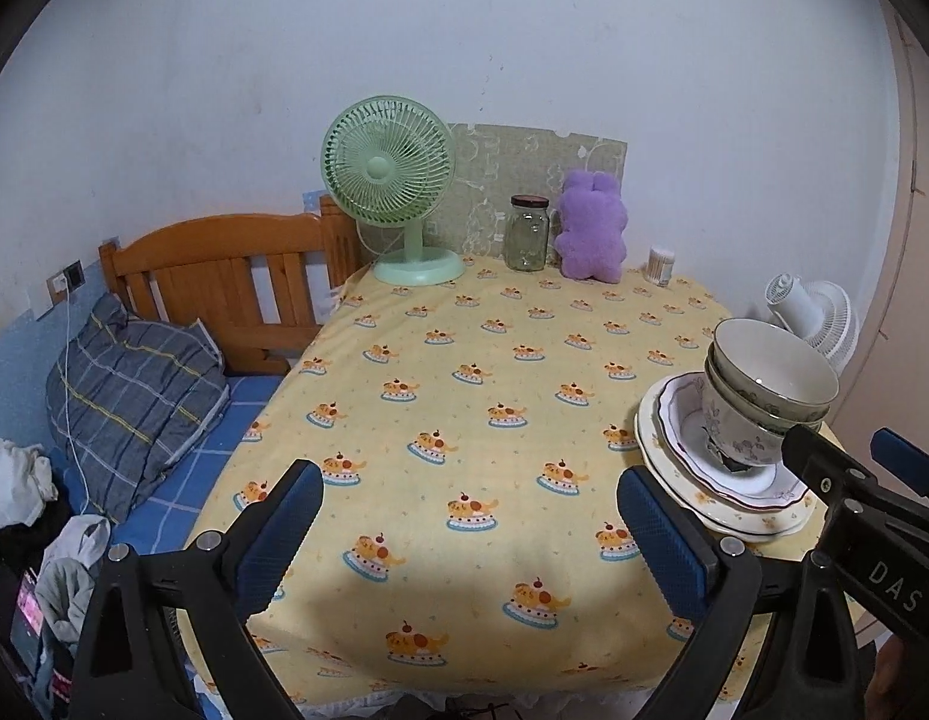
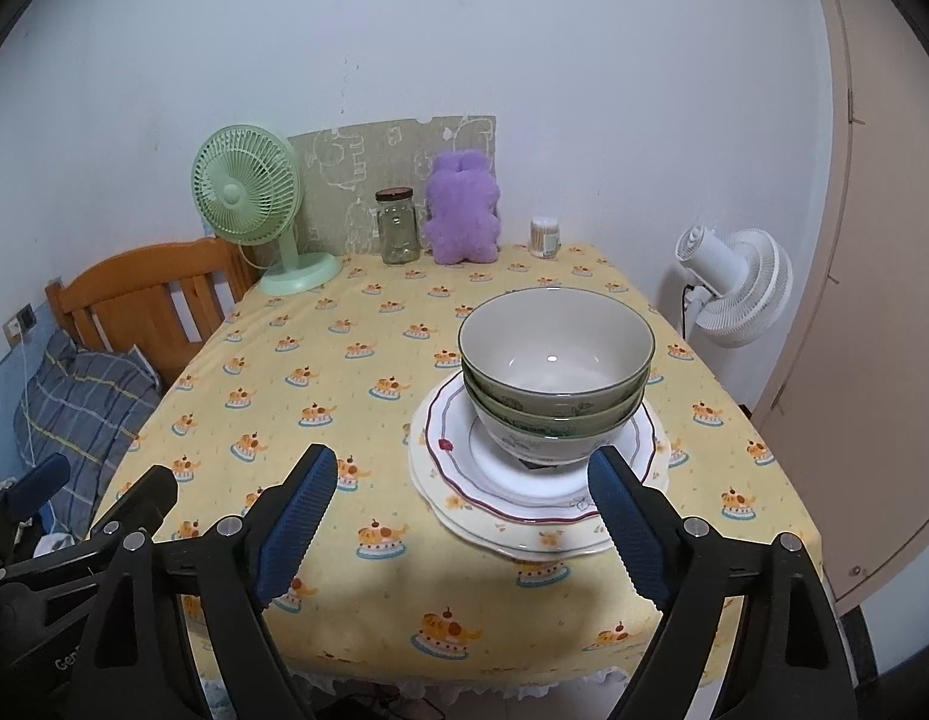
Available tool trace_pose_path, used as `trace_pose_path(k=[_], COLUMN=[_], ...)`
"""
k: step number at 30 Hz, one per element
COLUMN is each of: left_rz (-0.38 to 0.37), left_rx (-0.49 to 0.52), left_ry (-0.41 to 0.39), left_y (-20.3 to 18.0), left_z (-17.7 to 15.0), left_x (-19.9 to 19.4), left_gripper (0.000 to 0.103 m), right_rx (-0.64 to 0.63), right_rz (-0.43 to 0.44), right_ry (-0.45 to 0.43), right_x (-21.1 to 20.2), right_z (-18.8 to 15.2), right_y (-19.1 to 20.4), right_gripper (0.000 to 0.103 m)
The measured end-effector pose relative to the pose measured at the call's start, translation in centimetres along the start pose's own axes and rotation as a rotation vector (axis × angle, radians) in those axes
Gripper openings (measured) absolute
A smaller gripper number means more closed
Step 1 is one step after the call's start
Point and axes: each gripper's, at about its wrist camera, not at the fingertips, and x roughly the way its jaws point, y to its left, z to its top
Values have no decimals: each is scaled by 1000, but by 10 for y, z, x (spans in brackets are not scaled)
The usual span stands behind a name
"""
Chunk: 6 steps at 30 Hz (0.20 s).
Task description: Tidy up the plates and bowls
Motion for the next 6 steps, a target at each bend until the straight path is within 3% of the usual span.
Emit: trace_pose_path(k=[6], left_rz=[-2], left_rx=[0], left_ry=[-19], left_y=[0], left_z=[4], left_x=[-3], left_gripper=[102], right_rx=[4], right_rz=[-3], right_ry=[-6], right_x=[-2], right_z=[4], right_y=[0], right_gripper=[88])
